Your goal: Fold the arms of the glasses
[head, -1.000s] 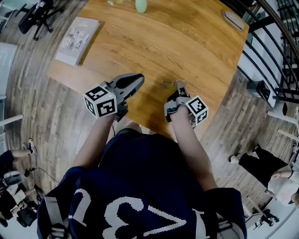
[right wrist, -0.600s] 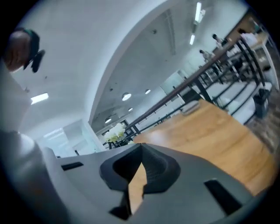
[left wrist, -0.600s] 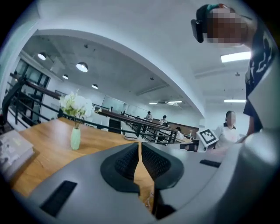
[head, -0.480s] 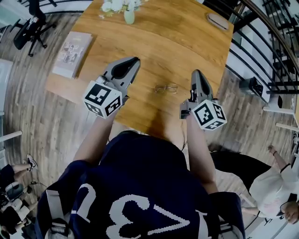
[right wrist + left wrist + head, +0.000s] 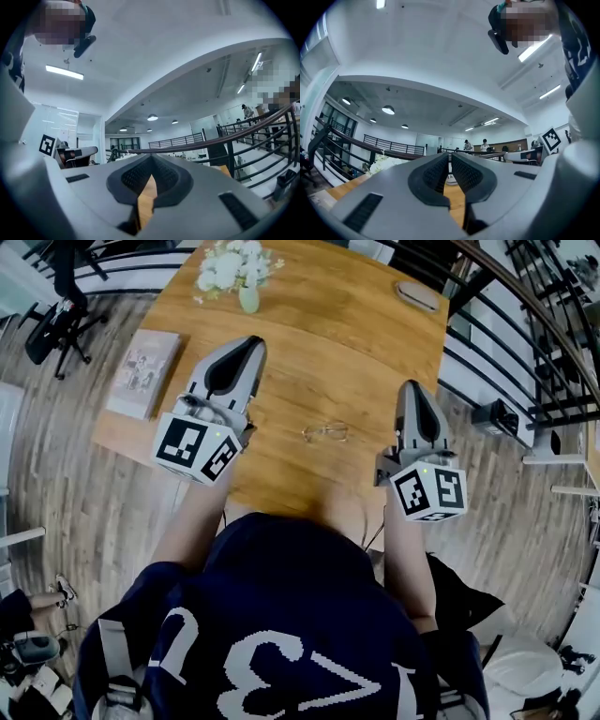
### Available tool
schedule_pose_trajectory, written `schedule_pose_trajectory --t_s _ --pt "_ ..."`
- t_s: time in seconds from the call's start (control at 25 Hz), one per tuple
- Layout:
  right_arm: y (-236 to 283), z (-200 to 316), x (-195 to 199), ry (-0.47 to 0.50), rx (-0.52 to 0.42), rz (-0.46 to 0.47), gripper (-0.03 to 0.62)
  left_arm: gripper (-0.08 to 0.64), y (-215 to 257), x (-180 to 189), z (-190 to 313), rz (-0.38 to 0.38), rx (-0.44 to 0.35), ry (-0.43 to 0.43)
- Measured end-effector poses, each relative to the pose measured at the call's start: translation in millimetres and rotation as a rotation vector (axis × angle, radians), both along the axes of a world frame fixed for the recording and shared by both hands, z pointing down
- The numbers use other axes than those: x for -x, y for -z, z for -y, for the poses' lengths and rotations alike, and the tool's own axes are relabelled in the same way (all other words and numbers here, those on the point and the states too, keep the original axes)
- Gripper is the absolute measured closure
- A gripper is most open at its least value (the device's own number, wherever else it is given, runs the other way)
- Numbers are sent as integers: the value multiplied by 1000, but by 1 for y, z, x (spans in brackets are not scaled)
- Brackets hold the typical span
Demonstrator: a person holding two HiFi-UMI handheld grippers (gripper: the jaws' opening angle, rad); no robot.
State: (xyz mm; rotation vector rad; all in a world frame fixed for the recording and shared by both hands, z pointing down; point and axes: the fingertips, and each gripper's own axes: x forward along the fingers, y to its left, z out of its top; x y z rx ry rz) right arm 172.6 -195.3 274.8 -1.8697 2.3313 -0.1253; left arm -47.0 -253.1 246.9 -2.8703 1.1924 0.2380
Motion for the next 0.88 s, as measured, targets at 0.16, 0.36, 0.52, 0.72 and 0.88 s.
schedule_pose_trajectory --t_s 0.16,0.36,0.52,0.72,0.88 --pt "9 -5 3 -6 -22 -22 569 529 12 0 -3 -7 -29 6" --pt "13 -8 6 -4 -34 -45 569 529 12 1 -6 -17 -40 22" --pt "13 -9 6 -12 -30 -40 569 529 12 4 -9 -13 -46 34" --pt "9 -9 5 -5 -22 11 569 529 8 4 -11 -9 -39 43" --pt "12 -7 9 1 -30 16 569 529 7 4 -9 -8 -35 40"
